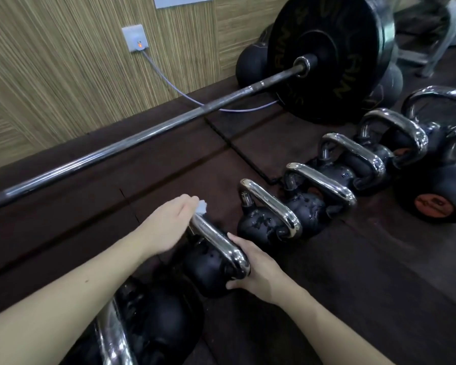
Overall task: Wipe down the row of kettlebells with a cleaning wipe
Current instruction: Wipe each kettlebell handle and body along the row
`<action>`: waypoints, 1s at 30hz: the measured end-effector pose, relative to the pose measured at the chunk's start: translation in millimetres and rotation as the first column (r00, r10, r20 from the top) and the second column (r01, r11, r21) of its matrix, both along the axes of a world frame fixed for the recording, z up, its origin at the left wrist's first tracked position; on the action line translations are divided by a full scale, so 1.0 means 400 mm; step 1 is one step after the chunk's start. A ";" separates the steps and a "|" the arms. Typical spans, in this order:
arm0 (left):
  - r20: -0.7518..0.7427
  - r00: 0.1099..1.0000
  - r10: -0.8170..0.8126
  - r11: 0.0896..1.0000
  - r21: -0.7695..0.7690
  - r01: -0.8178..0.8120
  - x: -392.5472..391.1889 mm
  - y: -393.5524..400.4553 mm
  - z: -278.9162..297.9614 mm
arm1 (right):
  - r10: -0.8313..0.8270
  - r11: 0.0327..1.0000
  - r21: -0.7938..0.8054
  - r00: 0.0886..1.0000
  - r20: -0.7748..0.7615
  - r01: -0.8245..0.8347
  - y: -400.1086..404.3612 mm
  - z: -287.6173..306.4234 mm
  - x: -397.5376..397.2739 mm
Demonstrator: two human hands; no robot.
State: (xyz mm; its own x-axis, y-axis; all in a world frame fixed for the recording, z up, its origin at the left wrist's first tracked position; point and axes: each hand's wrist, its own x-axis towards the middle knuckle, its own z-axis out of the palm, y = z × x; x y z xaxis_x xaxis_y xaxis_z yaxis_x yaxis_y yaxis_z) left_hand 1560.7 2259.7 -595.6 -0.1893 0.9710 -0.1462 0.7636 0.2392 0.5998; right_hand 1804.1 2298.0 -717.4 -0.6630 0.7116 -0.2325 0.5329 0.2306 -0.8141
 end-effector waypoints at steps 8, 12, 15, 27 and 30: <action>-0.578 0.699 -0.420 0.848 0.025 0.530 0.140 -0.073 0.000 | -0.033 0.999 -0.005 0.999 -0.003 0.033 -0.005 0.006 0.003; -0.682 0.559 -0.471 0.757 0.012 0.653 0.218 -0.105 -0.039 | 0.042 0.999 0.014 0.999 0.017 -0.042 0.001 0.009 0.015; -0.621 0.643 -0.449 0.816 0.008 0.578 0.182 -0.089 -0.018 | -0.018 1.000 -0.013 0.999 -0.029 0.018 -0.010 0.008 0.005; -0.429 0.891 -0.150 0.984 0.024 0.178 0.046 -0.018 -0.006 | -0.008 0.999 0.032 1.000 0.001 0.008 -0.001 -0.018 -0.006; -0.521 0.767 -0.375 0.915 -0.073 0.397 0.138 -0.060 0.018 | -0.013 0.999 0.041 1.000 0.005 0.013 -0.002 -0.006 -0.001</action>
